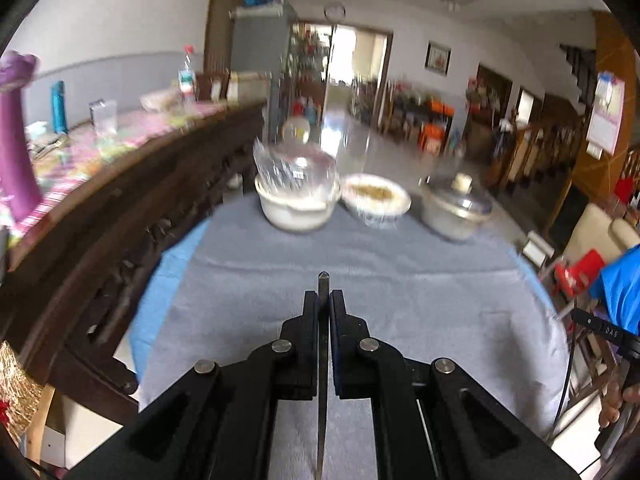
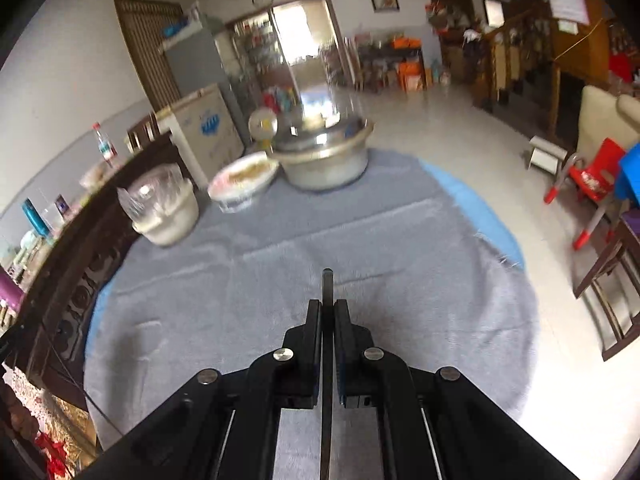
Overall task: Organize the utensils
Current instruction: 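Lift both held chopsticks off the cloth and carry them over the dark holder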
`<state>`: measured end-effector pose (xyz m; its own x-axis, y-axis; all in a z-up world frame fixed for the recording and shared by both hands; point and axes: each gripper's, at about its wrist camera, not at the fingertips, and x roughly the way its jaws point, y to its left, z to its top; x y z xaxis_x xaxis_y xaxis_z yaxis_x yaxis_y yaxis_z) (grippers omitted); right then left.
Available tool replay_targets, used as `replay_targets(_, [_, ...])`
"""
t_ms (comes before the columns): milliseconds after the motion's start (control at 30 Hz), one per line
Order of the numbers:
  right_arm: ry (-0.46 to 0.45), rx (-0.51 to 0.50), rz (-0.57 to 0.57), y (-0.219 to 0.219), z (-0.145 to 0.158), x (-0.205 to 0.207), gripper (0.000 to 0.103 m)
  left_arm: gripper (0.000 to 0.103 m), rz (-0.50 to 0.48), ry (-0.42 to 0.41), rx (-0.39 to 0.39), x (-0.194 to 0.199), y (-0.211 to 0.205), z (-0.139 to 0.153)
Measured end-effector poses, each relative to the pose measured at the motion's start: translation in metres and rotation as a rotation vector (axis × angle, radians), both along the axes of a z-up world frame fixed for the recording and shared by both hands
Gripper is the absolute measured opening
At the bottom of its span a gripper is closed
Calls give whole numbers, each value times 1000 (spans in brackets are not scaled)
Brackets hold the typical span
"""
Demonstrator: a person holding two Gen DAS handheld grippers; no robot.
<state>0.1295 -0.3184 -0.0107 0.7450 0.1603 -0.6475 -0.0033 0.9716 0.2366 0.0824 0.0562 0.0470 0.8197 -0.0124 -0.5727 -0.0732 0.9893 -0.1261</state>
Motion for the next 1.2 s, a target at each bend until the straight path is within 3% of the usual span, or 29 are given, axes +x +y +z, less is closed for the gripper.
replay_targets(200, [-125,38,-31,-2,27,-54,6,5,-10,-145,-69,-58,-2,24])
replay_targets(433, [-234,57,-29,1,46,-104,6,5,1,-254,-122,-98,-3,35])
replay_targets(967, [-439,185,35,20,88,-164,7,5,-57,-380,-118,-157,-30,70])
replay_targets(1200, [-503,218,66,42,103,-170,7,5,-98,-417,-148,-175,-37,91])
